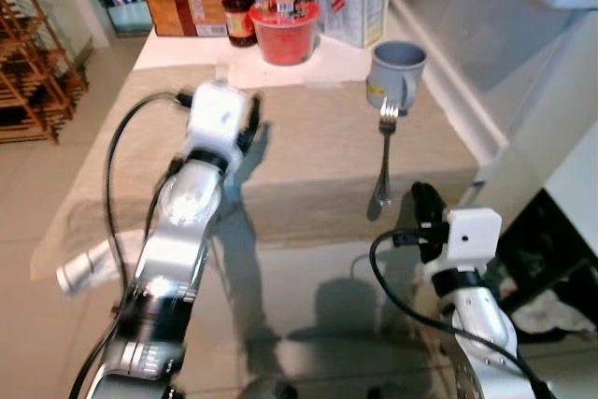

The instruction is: Setting the table

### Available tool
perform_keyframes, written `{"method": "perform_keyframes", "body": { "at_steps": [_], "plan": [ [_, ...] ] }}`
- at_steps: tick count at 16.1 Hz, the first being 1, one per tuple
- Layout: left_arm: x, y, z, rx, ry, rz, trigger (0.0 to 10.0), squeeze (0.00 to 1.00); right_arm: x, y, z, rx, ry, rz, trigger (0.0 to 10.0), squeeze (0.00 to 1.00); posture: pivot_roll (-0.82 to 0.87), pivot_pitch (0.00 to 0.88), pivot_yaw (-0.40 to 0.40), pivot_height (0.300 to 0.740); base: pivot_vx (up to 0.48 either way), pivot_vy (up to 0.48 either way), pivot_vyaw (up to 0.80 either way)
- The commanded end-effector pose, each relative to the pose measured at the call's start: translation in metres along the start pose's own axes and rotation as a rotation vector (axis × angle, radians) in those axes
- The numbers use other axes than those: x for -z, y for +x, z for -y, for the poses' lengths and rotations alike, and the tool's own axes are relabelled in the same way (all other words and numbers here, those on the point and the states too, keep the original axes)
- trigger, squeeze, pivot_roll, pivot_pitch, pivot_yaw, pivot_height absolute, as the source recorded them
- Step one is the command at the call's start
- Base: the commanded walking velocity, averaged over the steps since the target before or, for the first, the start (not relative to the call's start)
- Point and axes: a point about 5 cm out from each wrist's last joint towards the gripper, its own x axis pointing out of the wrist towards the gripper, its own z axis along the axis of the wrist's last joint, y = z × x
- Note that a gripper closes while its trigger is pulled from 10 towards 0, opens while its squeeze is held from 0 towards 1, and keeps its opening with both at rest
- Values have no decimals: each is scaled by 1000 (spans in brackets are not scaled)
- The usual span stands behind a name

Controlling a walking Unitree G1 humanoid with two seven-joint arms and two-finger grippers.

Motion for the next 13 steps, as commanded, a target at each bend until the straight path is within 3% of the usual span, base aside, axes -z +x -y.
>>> {"method": "perform_keyframes", "body": {
  "at_steps": [1, 4, 7, 9, 13],
  "plan": [
    [-2, 10, 13, 78, -11, -14, 10000, 0, 2, -2, 1, 11, -12, -1, 10000, 0, -37, 0, 76, 694, 0, 0, 0],
    [-12, 31, 27, 150, -36, -4, 10000, 0, 2, -6, 2, 31, -12, 0, 10000, 0, -55, 0, 89, 694, 0, 0, 0],
    [-18, 49, 40, 231, -124, -57, 10000, 0, 1, -13, 5, 55, -20, -3, 10000, 0, -88, 0, 109, 694, 0, 0, 0],
    [-14, 54, 51, 285, -196, -159, 10000, 0, 1, -15, 6, 65, -23, -6, 10000, 0, -94, 0, 116, 694, 0, 0, 0],
    [-18, 56, 72, 380, -220, -257, 10000, 0, -1, -24, 3, 75, -26, -11, 10000, 0, -100, 0, 133, 694, 0, 0, 0]
  ]
}}
